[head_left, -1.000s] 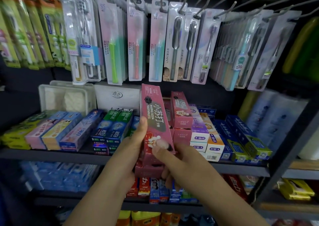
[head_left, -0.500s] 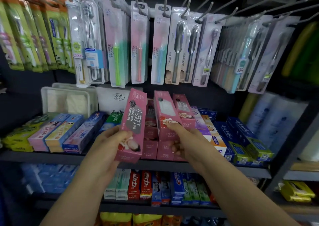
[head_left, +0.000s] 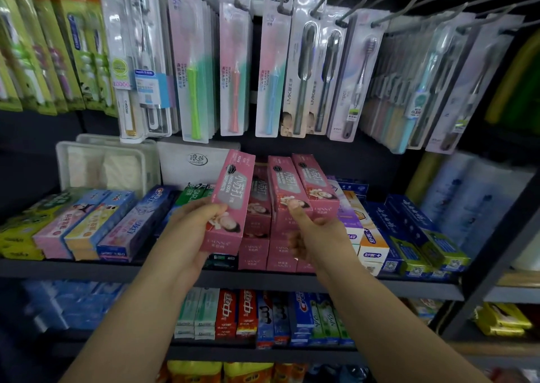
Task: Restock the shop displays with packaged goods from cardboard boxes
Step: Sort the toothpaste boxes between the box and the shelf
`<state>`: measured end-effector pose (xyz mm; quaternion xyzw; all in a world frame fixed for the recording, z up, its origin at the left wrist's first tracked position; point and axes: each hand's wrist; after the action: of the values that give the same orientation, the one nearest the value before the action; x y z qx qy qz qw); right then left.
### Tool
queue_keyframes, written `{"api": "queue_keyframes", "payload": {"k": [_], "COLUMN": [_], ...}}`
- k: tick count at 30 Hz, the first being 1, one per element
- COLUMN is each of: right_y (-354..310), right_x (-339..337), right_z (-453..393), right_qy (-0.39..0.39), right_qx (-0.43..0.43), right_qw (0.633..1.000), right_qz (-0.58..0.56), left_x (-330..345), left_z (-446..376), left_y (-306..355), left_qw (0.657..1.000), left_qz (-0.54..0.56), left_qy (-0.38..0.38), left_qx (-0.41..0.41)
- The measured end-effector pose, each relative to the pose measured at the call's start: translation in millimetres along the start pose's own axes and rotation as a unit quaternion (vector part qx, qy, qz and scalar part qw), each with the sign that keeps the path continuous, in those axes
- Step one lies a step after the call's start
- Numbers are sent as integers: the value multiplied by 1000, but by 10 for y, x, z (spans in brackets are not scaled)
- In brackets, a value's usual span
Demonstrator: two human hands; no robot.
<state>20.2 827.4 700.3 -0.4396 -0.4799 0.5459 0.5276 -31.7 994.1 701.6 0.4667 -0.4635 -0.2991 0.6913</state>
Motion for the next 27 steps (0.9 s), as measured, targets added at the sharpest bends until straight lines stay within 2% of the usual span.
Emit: {"api": "queue_keyframes", "payload": {"k": [4,8,12,16,18,19,21,23,25,27], "right_y": [10,75,118,140,146,140,116,102,91,73], "right_x": [8,6,-13,-88,-139,-158,-184,-189,-187,-201], "right_z": [-12,7,42,95,75,51,-23,-135,-220,-264], "right_qy": [24,18,8,27,55,67,86,98,102,73], "right_qx": [-33,-88,-102,-175,-256,-304,-402,-457,-430,-357], "right_qw": [999,996,995,981,950,924,850,787,769,791], "right_qz": [22,-3,-18,82,169,223,329,403,462,491], "left_x": [83,253,427,472,477,474,420,319,227,171], "left_z": [-162,-354,-583,-691,-658,-610,-523,-455,-412,-414], "left_y": [-9,30,-2,-78,-80,-75,-105,-158,-201,-229], "left_qw": [1000,999,997,990,989,989,983,967,953,949], "left_qz": [1,-15,-51,-126,-139,-141,-161,-219,-257,-264], "left_qy": [12,24,41,46,23,6,-16,-33,-64,-84], "left_qx": [17,27,30,34,39,48,83,126,146,152]}}
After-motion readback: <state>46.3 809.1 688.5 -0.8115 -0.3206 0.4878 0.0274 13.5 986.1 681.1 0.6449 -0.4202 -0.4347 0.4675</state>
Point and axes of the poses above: each hand's wrist, its own z-axis away from the middle knuckle, its own x-axis out of the palm, y = z × x, and after that the axes turned 1 degree about -y, right-handed
